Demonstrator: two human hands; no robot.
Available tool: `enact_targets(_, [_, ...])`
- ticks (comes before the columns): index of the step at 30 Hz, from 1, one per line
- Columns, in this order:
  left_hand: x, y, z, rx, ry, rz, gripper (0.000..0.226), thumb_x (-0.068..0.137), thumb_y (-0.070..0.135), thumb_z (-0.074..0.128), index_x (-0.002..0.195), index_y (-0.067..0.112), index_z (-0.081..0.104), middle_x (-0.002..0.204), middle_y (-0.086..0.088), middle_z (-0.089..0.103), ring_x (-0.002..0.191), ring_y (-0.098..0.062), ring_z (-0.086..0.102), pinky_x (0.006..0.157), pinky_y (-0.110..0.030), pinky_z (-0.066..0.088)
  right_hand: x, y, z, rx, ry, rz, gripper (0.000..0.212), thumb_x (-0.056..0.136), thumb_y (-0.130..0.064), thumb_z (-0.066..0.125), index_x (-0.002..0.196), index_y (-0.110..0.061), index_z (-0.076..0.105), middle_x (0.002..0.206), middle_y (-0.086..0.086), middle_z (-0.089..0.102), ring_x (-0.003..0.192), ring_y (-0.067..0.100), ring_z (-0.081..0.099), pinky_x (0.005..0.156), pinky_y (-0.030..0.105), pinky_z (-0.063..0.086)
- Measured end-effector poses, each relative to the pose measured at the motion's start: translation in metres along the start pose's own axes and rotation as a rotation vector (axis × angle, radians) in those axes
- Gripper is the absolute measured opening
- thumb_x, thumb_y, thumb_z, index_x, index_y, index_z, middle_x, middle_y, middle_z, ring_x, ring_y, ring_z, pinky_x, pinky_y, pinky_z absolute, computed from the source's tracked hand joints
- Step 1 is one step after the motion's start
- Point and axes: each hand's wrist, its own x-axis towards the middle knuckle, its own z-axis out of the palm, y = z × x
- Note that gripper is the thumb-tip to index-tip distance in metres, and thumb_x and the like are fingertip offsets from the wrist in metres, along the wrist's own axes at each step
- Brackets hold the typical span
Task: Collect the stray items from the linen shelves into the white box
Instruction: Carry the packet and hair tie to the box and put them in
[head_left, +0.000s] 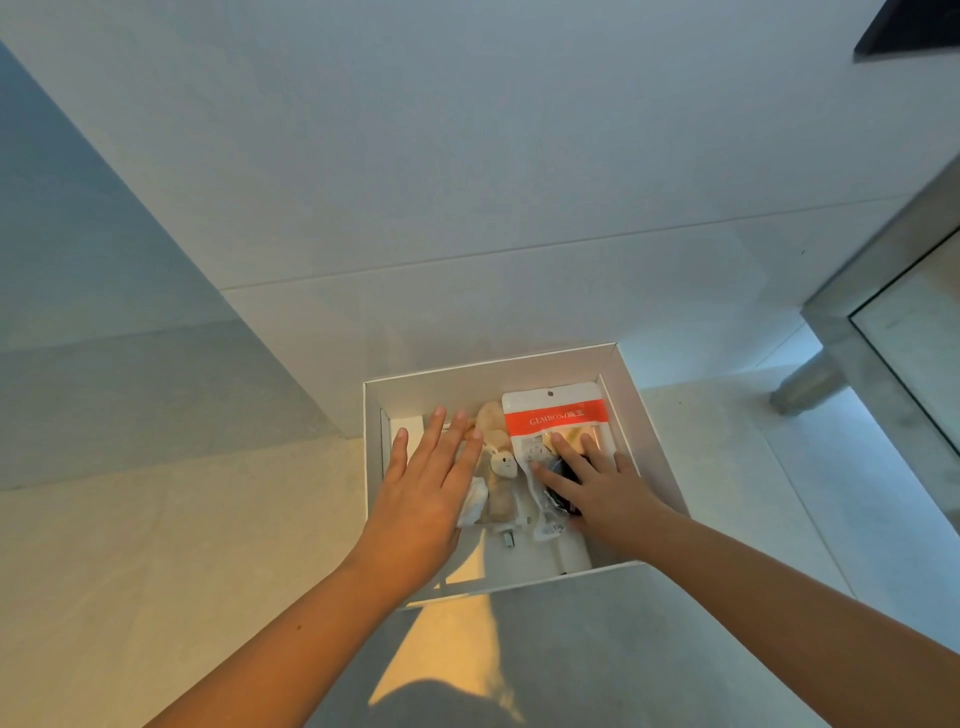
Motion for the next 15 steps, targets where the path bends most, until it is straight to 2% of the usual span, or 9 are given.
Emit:
enact_targets(4, [0.002,0.004,-0.001,-0.008,0.009,0.023,0.093,0.031,-0.004,0.087,0.120,-0.003,0.058,0.127,-0.024,0.055,0.119,-0.043,0.048,0.091,-0.056,0.033,-0.004,0.001,-0.004,0.016,0.036,0.012,0.069,0.097,-0.043,0.037,0.145,-0.034,-0.012,0.154,0.008,-0.019,0.141,0.037,-0.013,0.112,0.054,0.003])
enact_targets(7, [0.005,0.007,-0.002,-0.026,-0.026,0.022,0.097,0.039,-0.006,0.085,0.129,-0.001,0.050,0.135,-0.024,0.047,0.127,-0.038,0.030,0.096,-0.055,0.022,-0.013,-0.004,-0.020,0.082,0.196,0.016,0.077,0.094,-0.048,0.042,0.144,-0.033,-0.013,0.154,0.010,-0.020,0.138,0.035,-0.021,0.112,0.053,-0.004])
enact_targets(8, [0.005,0.007,-0.002,-0.043,-0.046,0.021,0.097,0.049,-0.005,0.082,0.136,0.001,0.040,0.142,-0.022,0.036,0.131,-0.037,0.017,0.101,-0.054,0.012,-0.017,-0.008,-0.027,0.096,0.315,-0.008,0.082,0.091,-0.048,0.048,0.145,-0.032,-0.011,0.155,0.012,-0.015,0.138,0.036,-0.019,0.112,0.054,-0.001])
enact_targets(9, [0.005,0.006,0.000,-0.056,-0.048,0.025,0.097,0.062,-0.003,0.077,0.142,0.004,0.023,0.150,-0.019,0.018,0.135,-0.035,-0.001,0.105,-0.050,-0.002,-0.022,-0.014,-0.036,0.111,0.451,-0.038,0.086,0.086,-0.045,0.059,0.147,-0.027,0.001,0.155,0.016,-0.002,0.139,0.038,-0.007,0.110,0.057,0.007])
enact_targets(11, [0.005,0.004,0.008,-0.090,-0.045,0.034,0.092,0.082,0.005,0.061,0.140,0.012,-0.011,0.148,-0.006,-0.017,0.127,-0.028,-0.033,0.100,-0.036,-0.028,-0.032,-0.025,-0.050,0.149,0.713,-0.103,0.081,0.070,-0.035,0.078,0.139,-0.015,0.040,0.145,0.022,0.034,0.132,0.043,0.028,0.099,0.064,0.027])
enact_targets(12, [0.005,0.002,0.011,-0.099,-0.037,0.029,0.090,0.086,0.007,0.056,0.137,0.014,-0.019,0.146,-0.004,-0.024,0.123,-0.025,-0.040,0.096,-0.032,-0.033,-0.035,-0.030,-0.053,0.153,0.830,-0.145,0.074,0.066,-0.031,0.081,0.131,-0.013,0.051,0.139,0.023,0.042,0.127,0.044,0.036,0.094,0.065,0.031])
enact_targets(15, [0.007,0.004,0.011,-0.084,-0.055,0.022,0.088,0.094,0.017,0.048,0.127,0.019,-0.033,0.138,-0.001,-0.036,0.118,-0.020,-0.048,0.092,-0.029,-0.039,-0.040,-0.044,-0.056,0.148,0.989,-0.275,0.059,0.074,-0.025,0.074,0.128,-0.018,0.052,0.137,0.023,0.041,0.128,0.042,0.034,0.095,0.066,0.030])
